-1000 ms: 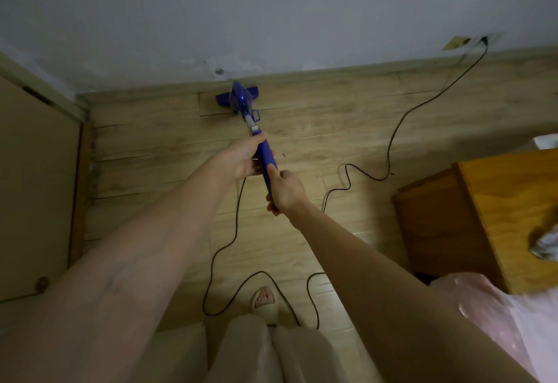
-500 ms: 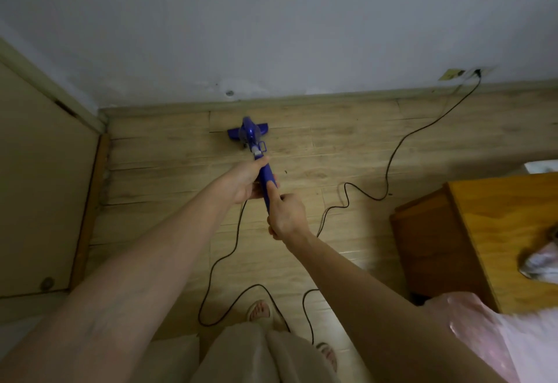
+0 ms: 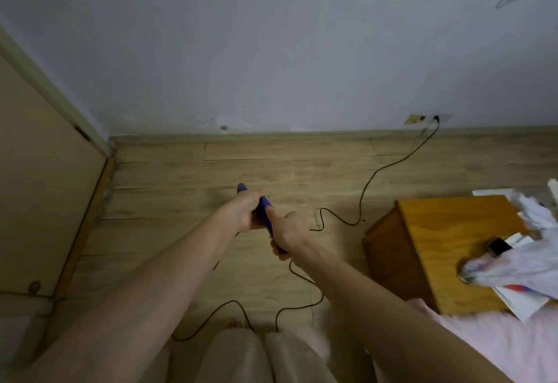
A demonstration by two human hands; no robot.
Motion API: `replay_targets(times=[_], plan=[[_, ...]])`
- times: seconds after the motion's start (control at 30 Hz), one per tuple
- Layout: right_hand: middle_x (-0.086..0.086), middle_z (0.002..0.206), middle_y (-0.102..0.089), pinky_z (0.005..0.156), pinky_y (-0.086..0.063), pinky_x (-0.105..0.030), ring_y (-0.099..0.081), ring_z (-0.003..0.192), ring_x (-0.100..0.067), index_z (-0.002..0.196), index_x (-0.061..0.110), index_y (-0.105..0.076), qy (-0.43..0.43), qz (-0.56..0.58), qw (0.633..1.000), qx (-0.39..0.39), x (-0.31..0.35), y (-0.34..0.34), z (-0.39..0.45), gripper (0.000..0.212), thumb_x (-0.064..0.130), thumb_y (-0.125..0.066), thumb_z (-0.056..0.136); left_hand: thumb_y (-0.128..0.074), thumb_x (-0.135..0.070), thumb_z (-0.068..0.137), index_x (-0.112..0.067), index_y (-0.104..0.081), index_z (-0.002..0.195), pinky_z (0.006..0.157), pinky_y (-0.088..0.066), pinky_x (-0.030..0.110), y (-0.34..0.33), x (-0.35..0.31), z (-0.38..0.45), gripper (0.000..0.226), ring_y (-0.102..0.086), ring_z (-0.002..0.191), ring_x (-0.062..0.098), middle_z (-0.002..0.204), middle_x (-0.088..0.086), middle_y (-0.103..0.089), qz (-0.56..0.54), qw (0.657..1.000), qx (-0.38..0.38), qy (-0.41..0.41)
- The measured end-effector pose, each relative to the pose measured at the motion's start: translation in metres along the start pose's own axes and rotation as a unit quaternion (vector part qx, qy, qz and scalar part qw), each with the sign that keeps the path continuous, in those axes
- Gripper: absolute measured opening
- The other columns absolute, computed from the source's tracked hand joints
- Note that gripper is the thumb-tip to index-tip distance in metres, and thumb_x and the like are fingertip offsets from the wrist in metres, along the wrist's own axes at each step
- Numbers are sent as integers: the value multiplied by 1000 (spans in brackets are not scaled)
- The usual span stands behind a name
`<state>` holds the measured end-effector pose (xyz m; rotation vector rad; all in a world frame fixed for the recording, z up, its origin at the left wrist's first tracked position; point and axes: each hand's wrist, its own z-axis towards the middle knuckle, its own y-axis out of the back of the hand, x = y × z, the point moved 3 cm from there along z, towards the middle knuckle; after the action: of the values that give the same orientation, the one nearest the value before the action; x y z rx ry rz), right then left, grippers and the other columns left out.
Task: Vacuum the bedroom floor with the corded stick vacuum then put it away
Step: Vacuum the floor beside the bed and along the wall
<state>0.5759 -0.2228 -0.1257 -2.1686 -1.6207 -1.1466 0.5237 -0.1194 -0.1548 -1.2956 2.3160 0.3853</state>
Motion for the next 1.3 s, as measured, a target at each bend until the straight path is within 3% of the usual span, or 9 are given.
replay_targets(times=[0.13,0.2,0.27,0.33,0.73,0.87,1.07,1.2,1.3], plan=[[-7,58,-51,36,-32,-17,-44,41,-15,74,8,-51,6,-13,1000,17,9,27,-27,40,37,-44,101,-41,-18,100,-3,-53,79,51,-50,37,-16,6,-25,28,-59,64,28,73,14,-58,-5,1000,-14,-12],[-8,58,-52,38,-33,-20,-44,41,-16,75,8,-53,8,-49,998,23,4,41,-34,42,40,-44,100,-39,-16,100,-2,-55,93,59,-53,39,-25,14,-37,22,-66,81,34,80,19,-61,-9,1000,-20,-11],[-7,58,-53,39,-33,-21,-44,40,-14,78,7,-55,11,-69,997,26,-5,52,-35,43,43,-44,99,-37,-14,100,-2,-53,125,69,-53,45,-36,22,-41,31,-58,113,35,116,25,-62,-43,999,-22,-4],[-7,60,-53,37,-33,-19,-44,38,-13,85,6,-56,6,-72,997,31,-13,61,-33,43,44,-44,99,-37,-16,103,2,-43,135,72,-50,46,-45,26,-44,37,-53,120,34,132,23,-53,-78,997,-21,-9],[-6,69,-59,42,-39,-22,-50,48,-14,96,4,-61,5,-126,991,50,1,44,32,52,53,-41,98,-50,-19,100,-4,-43,131,81,-47,47,-25,-3,2,34,-57,117,33,112,18,-59,-163,987,5,-3],[-6,70,-58,44,-39,-23,-50,50,-14,100,3,-61,4,-106,993,58,23,17,67,55,54,-40,97,-52,-20,99,-10,-47,121,83,-47,46,5,-28,38,24,-59,111,30,93,14,-59,-182,983,26,-2],[-8,71,-57,42,-40,-22,-49,50,-15,106,-1,-61,4,-88,994,61,62,-23,125,57,52,-41,98,-56,-29,96,-5,-48,128,61,-52,41,52,-67,104,40,-64,99,30,119,18,-61,-196,980,36,-15],[-10,72,-55,48,-41,-25,-49,53,-17,110,-3,-59,1,-72,995,66,80,-54,165,58,51,-41,99,-52,-29,99,-7,-50,116,70,-52,40,79,-86,144,28,-65,84,26,98,14,-64,-197,979,34,-37],[-8,70,-55,52,-42,-27,-49,54,-17,112,-1,-59,4,-60,996,70,90,-78,192,56,51,-40,99,-52,-31,99,-9,-48,116,78,-52,41,98,-98,170,28,-65,96,29,104,15,-63,-193,980,18,-38]])
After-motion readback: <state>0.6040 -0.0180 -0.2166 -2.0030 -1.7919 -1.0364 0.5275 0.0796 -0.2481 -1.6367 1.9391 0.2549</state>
